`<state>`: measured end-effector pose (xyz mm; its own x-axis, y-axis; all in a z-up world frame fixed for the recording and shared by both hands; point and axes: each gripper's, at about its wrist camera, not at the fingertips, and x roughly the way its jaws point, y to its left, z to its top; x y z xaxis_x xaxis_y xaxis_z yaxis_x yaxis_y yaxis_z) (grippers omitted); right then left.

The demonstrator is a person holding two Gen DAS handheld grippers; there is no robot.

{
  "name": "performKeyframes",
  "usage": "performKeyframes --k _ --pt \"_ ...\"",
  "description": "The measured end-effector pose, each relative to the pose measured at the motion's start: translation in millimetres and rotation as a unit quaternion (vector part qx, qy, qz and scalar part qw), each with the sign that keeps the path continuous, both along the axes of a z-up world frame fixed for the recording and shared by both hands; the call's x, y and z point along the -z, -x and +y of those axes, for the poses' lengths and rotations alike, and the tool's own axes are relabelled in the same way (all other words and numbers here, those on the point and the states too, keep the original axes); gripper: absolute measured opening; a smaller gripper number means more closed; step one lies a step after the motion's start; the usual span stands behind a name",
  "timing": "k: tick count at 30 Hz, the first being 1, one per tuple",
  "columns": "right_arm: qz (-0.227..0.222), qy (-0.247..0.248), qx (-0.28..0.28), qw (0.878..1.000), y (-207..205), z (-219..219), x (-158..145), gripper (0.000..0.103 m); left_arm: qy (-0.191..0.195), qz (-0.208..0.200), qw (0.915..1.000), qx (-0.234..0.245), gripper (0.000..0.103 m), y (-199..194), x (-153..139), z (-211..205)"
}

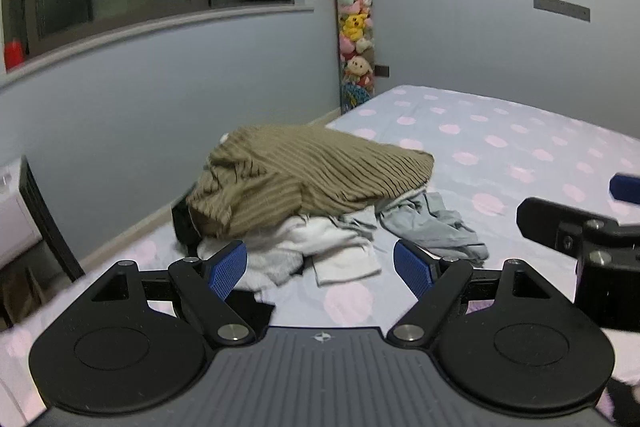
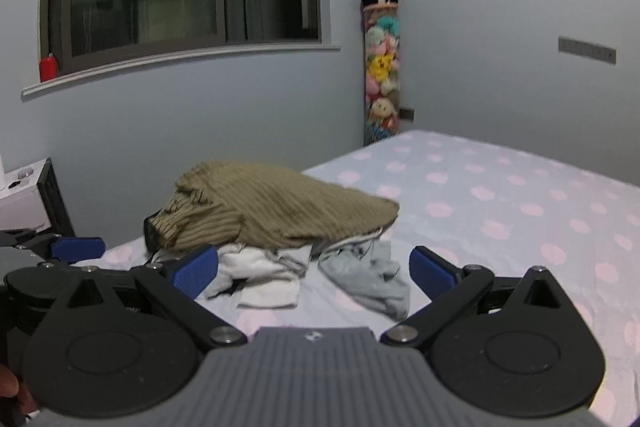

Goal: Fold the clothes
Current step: 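Reach both grippers into the striped olive pants and close on the fabric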

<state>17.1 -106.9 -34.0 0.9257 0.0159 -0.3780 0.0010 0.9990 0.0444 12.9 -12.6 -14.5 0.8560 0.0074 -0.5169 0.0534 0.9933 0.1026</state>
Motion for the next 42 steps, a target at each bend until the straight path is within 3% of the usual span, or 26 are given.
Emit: performKeyframes --k 6,12,18,23,28,33,42 --pt "0.041 0.029 0.003 0.999 -22.5 -2.6 4.1 0.102 -0.02 0.004 0.9996 0.017 0.081 -16.2 6.4 -6.2" --pt "0.05 0.019 -0.019 0.998 -50.4 -17.4 12.6 0.102 -0.063 0.017 0.9978 0.011 0.08 -45.4 19.2 -10.0" --pt "0.055 0.019 -0.036 0.998 -83.6 -33.3 23.8 0.102 -0.028 0.043 0.9986 0.012 0.08 -87.4 29.0 5.1" --pt "0.082 -0.001 -0.063 0.995 -131.0 -41.4 35.9 0.102 -0.02 0.07 0.9973 -0.003 0.08 -124.0 39.9 25.5" --pt "0.104 0.042 -0.128 0.985 -184.8 -23.6 50.3 0.102 -0.029 0.093 0.9947 -0.034 0.08 -163.8 54.6 48.3" --pt "0.115 0.054 -0.181 0.975 -238.5 -3.8 74.0 0.101 -0.04 0.114 0.991 -0.058 0.077 -202.2 70.6 69.1" --pt "0.124 0.064 -0.219 0.966 -321.2 29.1 119.5 0.095 -0.069 0.122 0.9885 -0.057 0.065 -246.8 96.0 83.8"
